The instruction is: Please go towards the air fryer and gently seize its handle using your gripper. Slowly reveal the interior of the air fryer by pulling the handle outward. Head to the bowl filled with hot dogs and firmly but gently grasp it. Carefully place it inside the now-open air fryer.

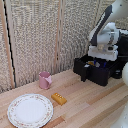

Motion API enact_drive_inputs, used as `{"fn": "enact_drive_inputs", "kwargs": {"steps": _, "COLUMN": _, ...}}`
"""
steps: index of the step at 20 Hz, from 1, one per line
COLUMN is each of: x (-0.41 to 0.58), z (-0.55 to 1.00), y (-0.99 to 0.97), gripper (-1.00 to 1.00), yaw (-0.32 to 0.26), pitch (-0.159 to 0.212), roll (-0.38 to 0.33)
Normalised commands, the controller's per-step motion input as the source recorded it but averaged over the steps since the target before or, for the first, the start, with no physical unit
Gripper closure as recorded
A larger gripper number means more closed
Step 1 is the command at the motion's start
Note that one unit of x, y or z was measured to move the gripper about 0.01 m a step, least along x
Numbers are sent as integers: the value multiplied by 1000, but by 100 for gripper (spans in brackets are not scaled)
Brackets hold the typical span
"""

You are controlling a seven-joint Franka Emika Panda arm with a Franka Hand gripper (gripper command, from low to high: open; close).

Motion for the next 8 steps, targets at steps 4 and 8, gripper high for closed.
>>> {"fn": "enact_drive_inputs", "kwargs": {"steps": 4, "x": 130, "z": 835, "y": -6, "gripper": -100, "yaw": -54, "pitch": 4, "roll": 0}}
{"fn": "enact_drive_inputs", "kwargs": {"steps": 8, "x": 139, "z": 908, "y": -11, "gripper": -100, "yaw": -54, "pitch": 1, "roll": 5}}
